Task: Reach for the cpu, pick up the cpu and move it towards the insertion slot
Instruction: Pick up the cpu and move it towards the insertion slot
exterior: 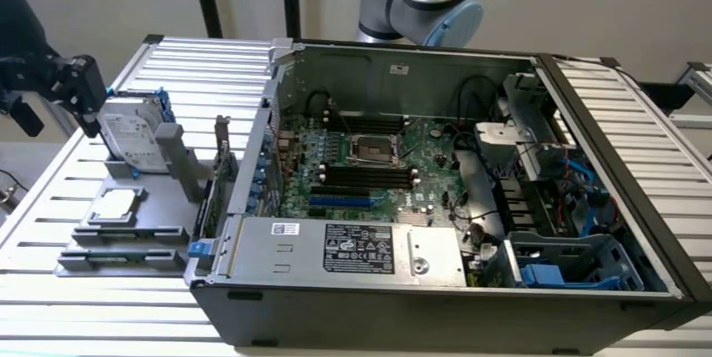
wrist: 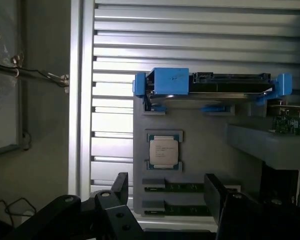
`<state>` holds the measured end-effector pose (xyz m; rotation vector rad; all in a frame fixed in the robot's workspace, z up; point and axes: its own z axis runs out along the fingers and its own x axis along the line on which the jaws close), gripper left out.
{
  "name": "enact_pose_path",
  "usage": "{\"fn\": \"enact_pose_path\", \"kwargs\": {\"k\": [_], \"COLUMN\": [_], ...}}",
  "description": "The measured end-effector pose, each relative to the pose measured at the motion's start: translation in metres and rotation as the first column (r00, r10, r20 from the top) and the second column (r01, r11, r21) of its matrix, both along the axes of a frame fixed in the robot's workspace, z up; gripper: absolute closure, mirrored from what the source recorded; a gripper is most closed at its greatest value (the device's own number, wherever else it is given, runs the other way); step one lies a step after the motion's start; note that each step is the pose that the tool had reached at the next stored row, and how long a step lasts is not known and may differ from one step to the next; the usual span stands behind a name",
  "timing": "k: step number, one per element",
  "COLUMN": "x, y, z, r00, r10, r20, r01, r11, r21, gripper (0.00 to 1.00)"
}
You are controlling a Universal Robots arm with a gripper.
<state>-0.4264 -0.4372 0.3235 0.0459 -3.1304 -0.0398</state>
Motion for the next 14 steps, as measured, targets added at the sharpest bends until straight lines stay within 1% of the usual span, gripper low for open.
{"fn": "enact_pose_path", "kwargs": {"k": [14], "x": [0.0], "y": [0.0], "z": [-0.0254], "r00": [1.0], "r10": [0.006], "r20": [-0.0001], "r01": [-0.006], "r11": [1.0], "r21": [0.0], "gripper": [0.29]}}
